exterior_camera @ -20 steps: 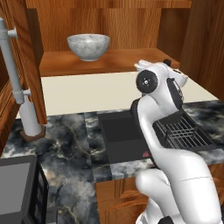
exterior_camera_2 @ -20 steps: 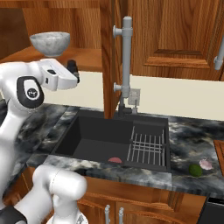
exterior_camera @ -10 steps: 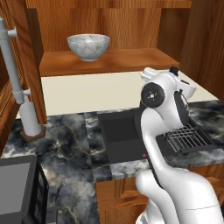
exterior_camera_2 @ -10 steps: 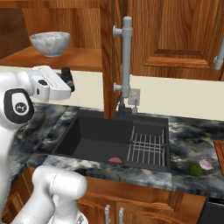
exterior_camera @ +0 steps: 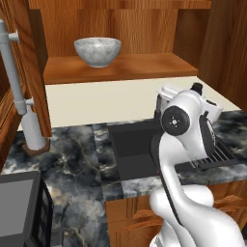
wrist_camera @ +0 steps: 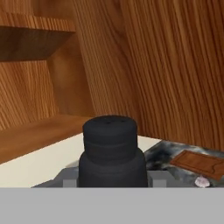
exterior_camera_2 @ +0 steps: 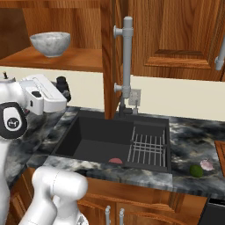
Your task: Open the cabinet. Place the bowl and condiment on the counter. Then place the lime and garlic on the cutting board.
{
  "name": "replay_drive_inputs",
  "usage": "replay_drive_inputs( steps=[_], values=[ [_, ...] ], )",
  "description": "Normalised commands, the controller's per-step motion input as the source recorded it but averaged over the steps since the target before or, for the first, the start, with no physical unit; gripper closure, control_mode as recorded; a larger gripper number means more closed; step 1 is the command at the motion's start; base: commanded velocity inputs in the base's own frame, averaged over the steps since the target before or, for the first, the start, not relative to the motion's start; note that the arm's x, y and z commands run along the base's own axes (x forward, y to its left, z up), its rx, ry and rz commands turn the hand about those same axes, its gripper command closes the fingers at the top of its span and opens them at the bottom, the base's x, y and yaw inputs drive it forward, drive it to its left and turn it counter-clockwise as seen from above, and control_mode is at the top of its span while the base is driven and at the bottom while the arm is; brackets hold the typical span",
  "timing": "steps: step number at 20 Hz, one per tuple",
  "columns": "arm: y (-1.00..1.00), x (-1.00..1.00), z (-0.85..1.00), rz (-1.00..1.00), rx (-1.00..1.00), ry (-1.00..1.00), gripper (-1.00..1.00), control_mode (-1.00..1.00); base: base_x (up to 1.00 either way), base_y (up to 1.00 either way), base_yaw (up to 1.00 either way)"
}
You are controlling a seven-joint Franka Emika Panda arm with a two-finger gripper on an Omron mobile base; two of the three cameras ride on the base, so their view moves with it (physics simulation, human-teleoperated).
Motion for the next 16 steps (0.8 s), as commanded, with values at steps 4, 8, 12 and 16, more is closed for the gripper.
replay_drive_inputs(
  steps=[4, 8, 12, 16],
  values=[
    [0.00, -0.04, 0.00, 0.00, 0.00, 0.00, 1.00, -1.00, 0.00, 0.00, 0.00],
    [0.00, -0.02, 0.00, 0.00, 0.00, 0.00, 1.00, 1.00, -0.40, 0.00, -0.02],
    [0.00, 0.00, 0.00, 0.00, 0.00, 0.00, 1.00, 1.00, -0.71, 0.03, -0.11],
    [0.00, 0.00, 0.00, 0.00, 0.00, 0.00, 1.00, 1.00, -0.73, 0.00, -0.16]
  ],
)
